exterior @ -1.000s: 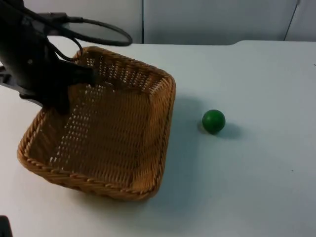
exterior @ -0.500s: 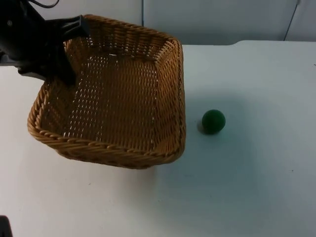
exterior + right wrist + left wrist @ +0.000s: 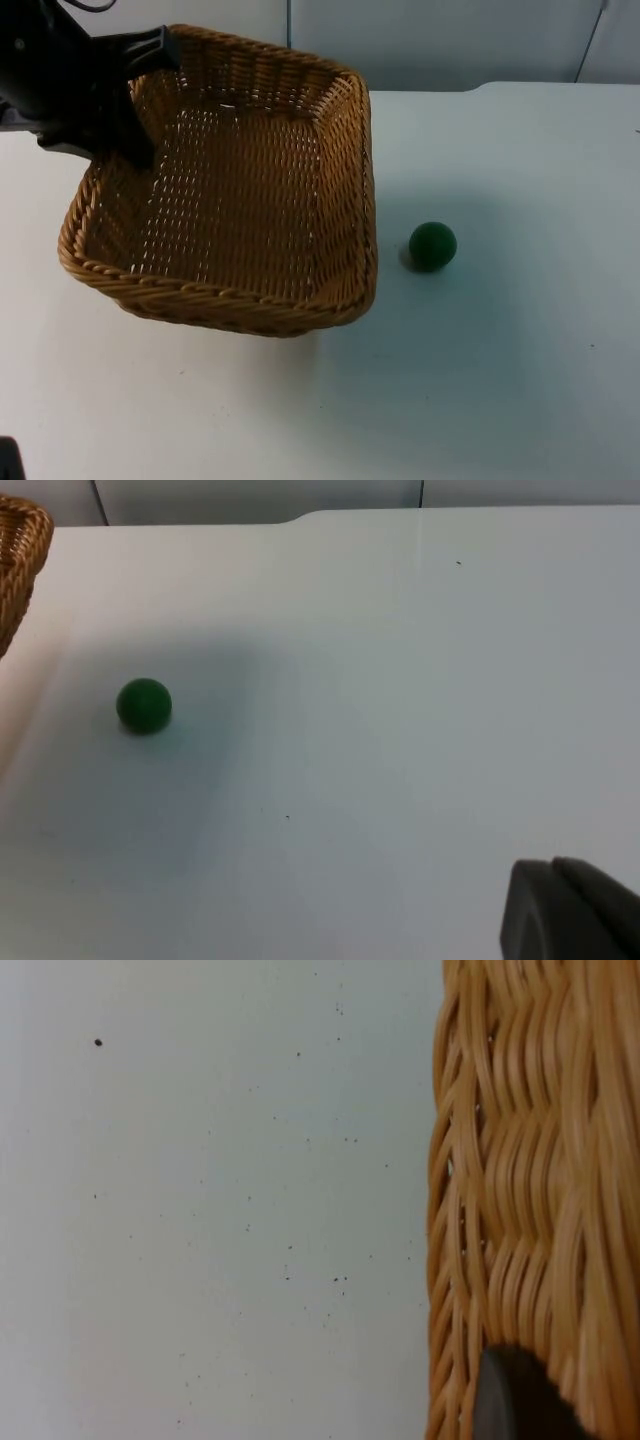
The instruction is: Pick up the basket with the left hand and place the ball into the basket with the right hand.
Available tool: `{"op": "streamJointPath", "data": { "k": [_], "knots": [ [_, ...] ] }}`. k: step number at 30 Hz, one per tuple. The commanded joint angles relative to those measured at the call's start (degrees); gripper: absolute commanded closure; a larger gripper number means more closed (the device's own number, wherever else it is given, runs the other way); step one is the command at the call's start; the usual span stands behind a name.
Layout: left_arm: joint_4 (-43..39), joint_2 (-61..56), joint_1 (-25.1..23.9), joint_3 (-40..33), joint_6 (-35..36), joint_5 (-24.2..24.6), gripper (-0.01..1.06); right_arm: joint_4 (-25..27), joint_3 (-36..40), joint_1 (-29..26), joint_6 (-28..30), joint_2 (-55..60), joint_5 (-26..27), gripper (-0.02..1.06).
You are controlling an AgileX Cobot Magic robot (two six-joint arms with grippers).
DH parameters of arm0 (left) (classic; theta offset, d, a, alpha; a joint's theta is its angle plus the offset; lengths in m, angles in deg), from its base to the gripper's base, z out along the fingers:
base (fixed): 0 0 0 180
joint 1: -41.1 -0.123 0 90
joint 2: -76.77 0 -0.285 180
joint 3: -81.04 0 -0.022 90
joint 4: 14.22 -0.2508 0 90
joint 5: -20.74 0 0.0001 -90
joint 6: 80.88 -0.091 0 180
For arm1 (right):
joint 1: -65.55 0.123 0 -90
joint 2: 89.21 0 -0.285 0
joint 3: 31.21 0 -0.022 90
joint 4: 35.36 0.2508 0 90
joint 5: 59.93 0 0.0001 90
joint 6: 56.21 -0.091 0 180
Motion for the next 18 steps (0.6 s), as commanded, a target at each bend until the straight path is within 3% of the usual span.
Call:
{"op": "streamJointPath", "data": {
  "k": [1, 18],
  "knots": [
    [1.39, -0.57, -0.09, -0.08, -0.04, -0.83, 1.05, 0.0, 0.28, -0.48, 0.01, -0.09, 0.53, 1.05],
    [1.39, -0.57, -0.09, -0.08, -0.04, -0.83, 1.05, 0.0, 0.28, -0.48, 0.01, -0.09, 0.53, 1.05]
  ]
}}
